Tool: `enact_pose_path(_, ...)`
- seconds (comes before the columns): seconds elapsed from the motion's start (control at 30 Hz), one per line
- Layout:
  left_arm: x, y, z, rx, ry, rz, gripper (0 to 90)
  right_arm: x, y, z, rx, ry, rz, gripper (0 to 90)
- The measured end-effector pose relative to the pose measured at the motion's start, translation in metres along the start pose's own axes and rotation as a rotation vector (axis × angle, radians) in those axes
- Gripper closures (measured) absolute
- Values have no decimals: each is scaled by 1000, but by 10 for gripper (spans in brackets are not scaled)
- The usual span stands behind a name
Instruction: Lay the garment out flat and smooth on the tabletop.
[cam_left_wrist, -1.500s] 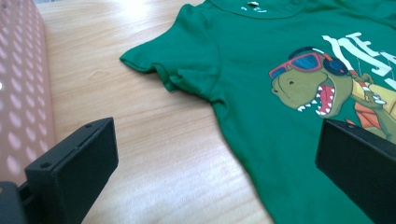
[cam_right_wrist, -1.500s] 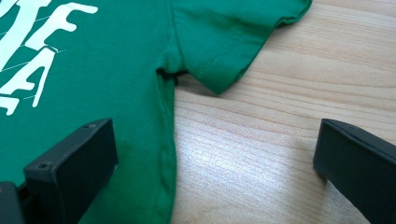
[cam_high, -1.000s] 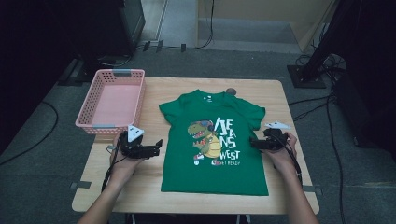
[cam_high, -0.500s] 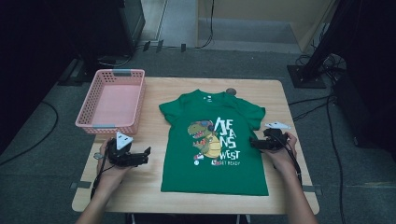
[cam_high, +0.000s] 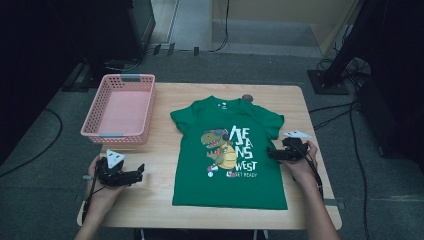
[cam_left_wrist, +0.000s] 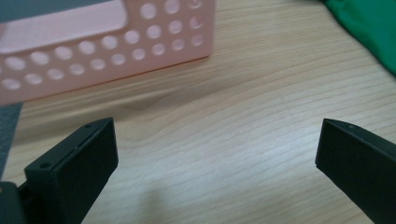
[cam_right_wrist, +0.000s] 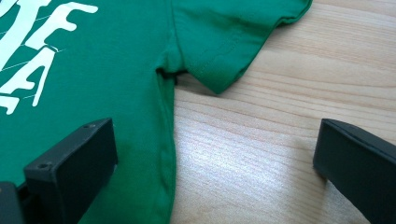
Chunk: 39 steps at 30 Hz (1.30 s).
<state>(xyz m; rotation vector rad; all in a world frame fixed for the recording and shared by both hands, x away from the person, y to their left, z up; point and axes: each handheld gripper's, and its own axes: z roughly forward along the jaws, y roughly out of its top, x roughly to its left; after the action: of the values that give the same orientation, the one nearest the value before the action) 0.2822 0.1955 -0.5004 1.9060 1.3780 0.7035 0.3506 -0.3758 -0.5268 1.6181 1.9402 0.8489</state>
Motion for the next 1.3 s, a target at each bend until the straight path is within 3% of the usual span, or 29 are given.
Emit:
enact_pose_path(0.3,18,-12,-9,19,16,-29,0,0,0,0,0,0,0,0)
enact_pose_path(0.4,21,-18,-11,45,29,-8,0,0,0,0,0,0,0,0)
enact_pose_path(0.7,38,-33,-18,64,-6,-55,0,0,0,0,0,0,0,0)
enact_pose_path(0.97,51,-43,-23,82,-1,-85,0,0,0,0,0,-1,0,0)
enact_pose_path(1.13,54,-48,-24,91,-17,-70,0,0,0,0,0,-1,-1,0)
enact_pose_path(1.23,52,-48,-23,101,-4,-45,0,0,0,0,0,0,-1,0)
enact_pose_path(1.3,52,-48,-23,101,2,-49,0,0,0,0,0,-1,-1,0)
